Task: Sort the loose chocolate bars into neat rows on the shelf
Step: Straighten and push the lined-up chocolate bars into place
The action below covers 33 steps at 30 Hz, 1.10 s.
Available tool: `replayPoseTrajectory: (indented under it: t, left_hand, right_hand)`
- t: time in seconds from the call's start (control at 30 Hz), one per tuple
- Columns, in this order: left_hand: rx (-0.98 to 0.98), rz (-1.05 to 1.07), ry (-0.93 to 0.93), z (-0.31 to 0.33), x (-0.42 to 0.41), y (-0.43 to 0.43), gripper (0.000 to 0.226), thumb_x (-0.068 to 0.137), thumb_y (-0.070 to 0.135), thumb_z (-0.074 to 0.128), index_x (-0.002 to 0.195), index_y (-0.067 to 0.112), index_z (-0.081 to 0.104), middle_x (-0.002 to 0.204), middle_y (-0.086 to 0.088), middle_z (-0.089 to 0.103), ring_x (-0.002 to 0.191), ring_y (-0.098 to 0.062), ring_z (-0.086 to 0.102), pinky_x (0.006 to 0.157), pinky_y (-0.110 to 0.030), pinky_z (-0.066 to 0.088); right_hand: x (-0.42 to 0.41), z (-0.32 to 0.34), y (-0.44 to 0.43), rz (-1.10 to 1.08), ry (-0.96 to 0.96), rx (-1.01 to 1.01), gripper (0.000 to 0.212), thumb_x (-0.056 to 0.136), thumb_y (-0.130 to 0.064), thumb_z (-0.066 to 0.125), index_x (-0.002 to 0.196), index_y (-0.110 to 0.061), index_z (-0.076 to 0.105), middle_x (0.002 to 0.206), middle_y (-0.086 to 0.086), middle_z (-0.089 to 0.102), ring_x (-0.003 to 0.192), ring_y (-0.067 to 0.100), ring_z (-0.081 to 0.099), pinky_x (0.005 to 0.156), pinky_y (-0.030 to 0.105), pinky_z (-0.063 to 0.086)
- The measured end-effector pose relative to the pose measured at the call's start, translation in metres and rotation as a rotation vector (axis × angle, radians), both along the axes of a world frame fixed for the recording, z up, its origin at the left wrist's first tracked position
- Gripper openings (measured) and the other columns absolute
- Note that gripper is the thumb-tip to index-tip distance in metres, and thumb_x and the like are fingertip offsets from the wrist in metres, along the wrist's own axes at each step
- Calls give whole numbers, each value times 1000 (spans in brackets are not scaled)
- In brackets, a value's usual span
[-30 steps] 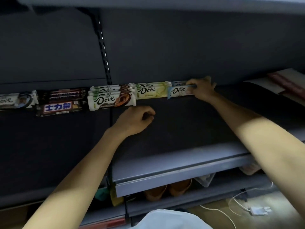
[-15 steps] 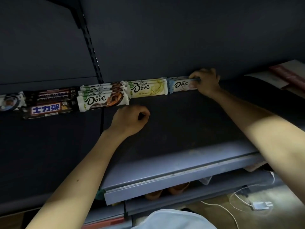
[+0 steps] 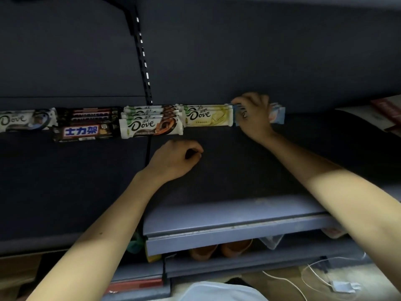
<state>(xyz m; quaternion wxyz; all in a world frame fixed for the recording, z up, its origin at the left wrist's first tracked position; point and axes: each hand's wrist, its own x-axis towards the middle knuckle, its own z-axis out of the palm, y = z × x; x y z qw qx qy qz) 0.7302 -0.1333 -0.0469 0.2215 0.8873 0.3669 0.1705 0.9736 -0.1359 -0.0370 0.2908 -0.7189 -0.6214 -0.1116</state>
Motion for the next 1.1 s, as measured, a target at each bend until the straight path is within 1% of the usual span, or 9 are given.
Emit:
replayPoseTrajectory:
  t: [0.13, 0.17, 0.23, 0.37, 0.47, 0.57, 0.7, 0.9, 1.1]
  left_hand:
    - [32, 169, -81, 7, -43, -1, 19, 89, 25, 55, 104, 27, 66, 108, 5, 66, 98, -15, 60, 87, -38, 50]
    - [37, 222, -95, 9, -60, 0, 19, 89, 25, 55, 105, 26, 66, 108, 5, 66, 99, -16, 60, 87, -38, 50]
    - [49, 330, -87, 13, -97, 1, 19, 90, 26, 53, 105, 27, 65, 111, 3, 66, 100, -18, 60, 88, -38, 49]
    - [78, 520, -61, 17, -178, -3, 20, 92, 27, 51, 107, 29, 64, 112, 6, 64, 97, -14, 58, 82, -28, 45]
    - [58, 616, -62, 17, -243, -7, 21, 92, 27, 50, 108, 30, 64, 114, 7, 63, 89, -13, 57, 77, -26, 44]
    - [69, 655, -53, 16, -309, -9, 21, 92, 25, 50, 108, 28, 64, 115, 7, 64, 102, -15, 59, 84, -29, 46]
    - [67, 706, -14, 17, -395, -1, 22, 92, 21, 49, 106, 26, 64, 114, 6, 65, 107, -17, 57, 88, -31, 45]
    - [105, 720, 40, 11, -496, 21, 20, 91, 22, 50, 105, 26, 65, 115, 8, 64, 105, -15, 58, 81, -23, 39]
    - [85, 688, 22, 9, -556, 28, 18, 90, 23, 51, 100, 27, 65, 105, 7, 67, 96, -14, 61, 83, -32, 48]
  right_hand:
    - [-84, 3, 24, 327, -68, -38, 28, 82, -18, 54, 107, -16, 66, 113, 7, 58, 109, 37, 44, 87, 40, 33]
    - [-106, 3, 32, 385, -51, -46, 26, 83, -18, 55, 106, -15, 67, 113, 7, 59, 108, 37, 44, 87, 37, 31]
    - [-151, 3, 46, 467, -32, -87, 25, 84, -13, 59, 107, -13, 67, 115, 8, 59, 110, 35, 43, 85, 26, 24]
    - [-241, 2, 69, 616, -46, -163, 24, 89, -19, 55, 111, -18, 65, 120, 4, 55, 115, 29, 40, 85, 27, 23]
    - [-316, 3, 80, 695, -19, -206, 22, 91, -20, 55, 111, -18, 64, 119, 3, 55, 117, 26, 38, 89, 26, 23]
    - [-387, 3, 89, 753, 2, -238, 22, 91, -24, 54, 110, -22, 64, 121, 0, 54, 119, 25, 38, 97, 32, 28]
    - [-477, 0, 98, 799, 41, -272, 22, 91, -27, 54, 111, -24, 63, 120, -2, 56, 119, 24, 41, 97, 33, 30]
    - [-582, -8, 108, 758, 128, -348, 26, 92, -33, 52, 117, -27, 58, 126, -4, 52, 123, 25, 35, 96, 38, 28]
    - [-648, -17, 101, 723, 163, -415, 30, 90, -40, 53, 118, -28, 56, 122, -3, 52, 120, 23, 41, 96, 38, 28]
